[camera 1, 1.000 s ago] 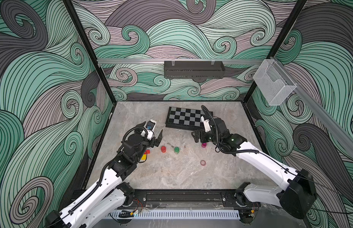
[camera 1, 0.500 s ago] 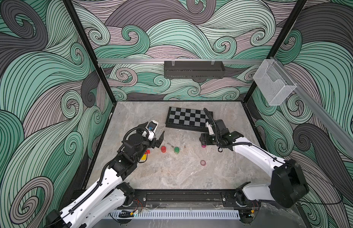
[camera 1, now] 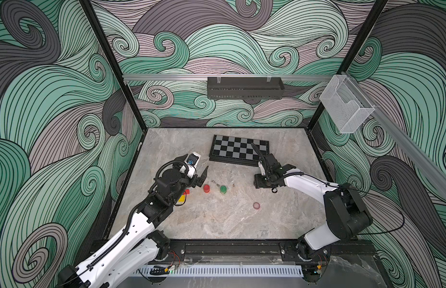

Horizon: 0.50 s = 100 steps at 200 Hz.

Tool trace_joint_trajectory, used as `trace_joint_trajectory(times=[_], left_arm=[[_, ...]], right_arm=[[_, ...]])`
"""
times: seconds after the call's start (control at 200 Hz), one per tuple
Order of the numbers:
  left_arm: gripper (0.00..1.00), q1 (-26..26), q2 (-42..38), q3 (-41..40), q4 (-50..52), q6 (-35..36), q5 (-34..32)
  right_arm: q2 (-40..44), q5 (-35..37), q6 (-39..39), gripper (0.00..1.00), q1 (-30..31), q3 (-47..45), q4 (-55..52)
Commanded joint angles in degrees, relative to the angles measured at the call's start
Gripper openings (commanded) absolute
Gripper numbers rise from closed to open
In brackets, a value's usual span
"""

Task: Close the paint jar lid
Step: Pick up the paint jar from the center of the board.

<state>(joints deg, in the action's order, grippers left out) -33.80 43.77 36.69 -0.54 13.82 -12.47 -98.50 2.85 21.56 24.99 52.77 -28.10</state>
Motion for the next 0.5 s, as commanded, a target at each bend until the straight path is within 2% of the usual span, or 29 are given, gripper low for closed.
trace_joint_trajectory(times=[0.0,0.495], left_arm=[[0.99,0.3,-0.4,2.0,-0.3,-0.1,0.8],[0.99,0.3,-0.3,2.0,-0.2,0.0,1.3]], right_arm=[[-1.5,-0.5,-0.1,0.62,-0.5,2.8,1.0],[-4.5,-0.6,-1.0,0.54,-0.6,4.6,-1.1]])
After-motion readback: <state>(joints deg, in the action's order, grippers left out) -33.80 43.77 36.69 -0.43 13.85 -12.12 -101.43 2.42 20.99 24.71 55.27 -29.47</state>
